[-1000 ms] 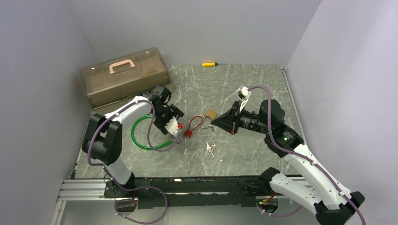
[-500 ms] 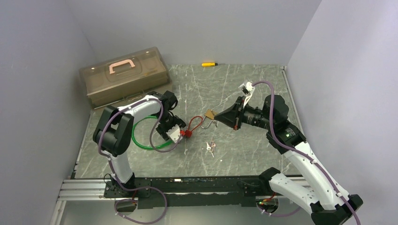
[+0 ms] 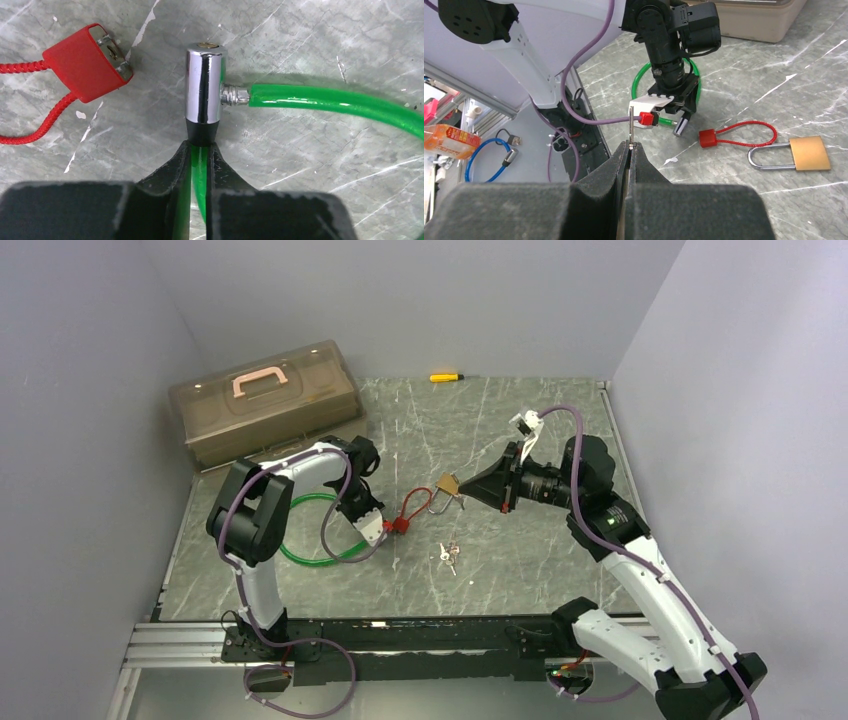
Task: Unlock with the key
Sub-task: Pick up the lock from the center of the board.
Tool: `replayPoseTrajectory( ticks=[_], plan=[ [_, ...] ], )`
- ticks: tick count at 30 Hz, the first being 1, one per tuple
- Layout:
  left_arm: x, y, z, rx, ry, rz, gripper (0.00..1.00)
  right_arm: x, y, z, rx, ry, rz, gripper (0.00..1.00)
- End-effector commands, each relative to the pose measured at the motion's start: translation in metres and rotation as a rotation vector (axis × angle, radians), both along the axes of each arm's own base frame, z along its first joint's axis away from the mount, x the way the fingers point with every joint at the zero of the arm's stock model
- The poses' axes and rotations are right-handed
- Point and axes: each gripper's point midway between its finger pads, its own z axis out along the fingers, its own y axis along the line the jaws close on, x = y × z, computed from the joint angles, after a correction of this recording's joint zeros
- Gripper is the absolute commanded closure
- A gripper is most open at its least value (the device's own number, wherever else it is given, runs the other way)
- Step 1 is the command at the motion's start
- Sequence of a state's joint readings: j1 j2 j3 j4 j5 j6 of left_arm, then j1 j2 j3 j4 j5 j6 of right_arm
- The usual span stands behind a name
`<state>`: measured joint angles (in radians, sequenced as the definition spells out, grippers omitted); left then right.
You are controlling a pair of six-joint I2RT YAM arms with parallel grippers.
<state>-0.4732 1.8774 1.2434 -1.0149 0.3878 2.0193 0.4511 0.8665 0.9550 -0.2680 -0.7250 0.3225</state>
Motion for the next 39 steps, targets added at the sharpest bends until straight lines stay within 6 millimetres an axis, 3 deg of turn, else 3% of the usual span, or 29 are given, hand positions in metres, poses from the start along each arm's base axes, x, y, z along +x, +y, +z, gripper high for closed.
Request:
replayPoseTrajectory(
  ticks=[1, 4, 7, 10, 15, 17, 20, 24, 29, 39],
  plan=[
    [0.012, 0.003, -0.011, 0.011, -0.039, -0.029, 0.94, -0.003, 0.002, 0.029, 0.050, -0.075, 0.033, 1.00],
    [0.018, -0.008, -0.001, -0.052, -0.073, 0.007, 1.00, -0.001, 0.003, 0.025, 0.050, -0.058, 0.036, 1.00],
    [0.023, -0.019, 0.026, -0.121, -0.094, 0.079, 1.00, 0.000, 0.005, 0.022, 0.051, -0.044, 0.052, 1.00],
    [0.020, -0.028, 0.070, -0.209, -0.120, 0.143, 1.00, 0.001, 0.011, 0.014, 0.040, -0.003, 0.090, 1.00],
    [0.004, -0.040, 0.162, -0.425, -0.211, 0.236, 1.00, -0.001, 0.023, -0.012, -0.010, 0.136, 0.157, 1.00],
    [-0.005, -0.040, 0.195, -0.515, -0.267, 0.260, 1.00, -0.009, 0.036, -0.020, -0.070, 0.154, 0.194, 1.00],
    [-0.025, -0.034, 0.227, -0.597, -0.336, 0.259, 1.00, -0.026, 0.059, -0.032, -0.187, 0.151, 0.243, 1.00],
    [-0.050, -0.021, 0.251, -0.668, -0.408, 0.278, 1.00, -0.038, 0.063, -0.023, -0.212, 0.149, 0.285, 1.00],
    [-0.070, -0.015, 0.265, -0.760, -0.476, 0.277, 1.00, -0.051, 0.061, -0.008, -0.242, 0.159, 0.322, 1.00],
    [-0.074, -0.019, 0.299, -0.857, -0.521, 0.387, 1.00, -0.069, 0.079, -0.015, -0.373, 0.181, 0.359, 1.00]
  ],
)
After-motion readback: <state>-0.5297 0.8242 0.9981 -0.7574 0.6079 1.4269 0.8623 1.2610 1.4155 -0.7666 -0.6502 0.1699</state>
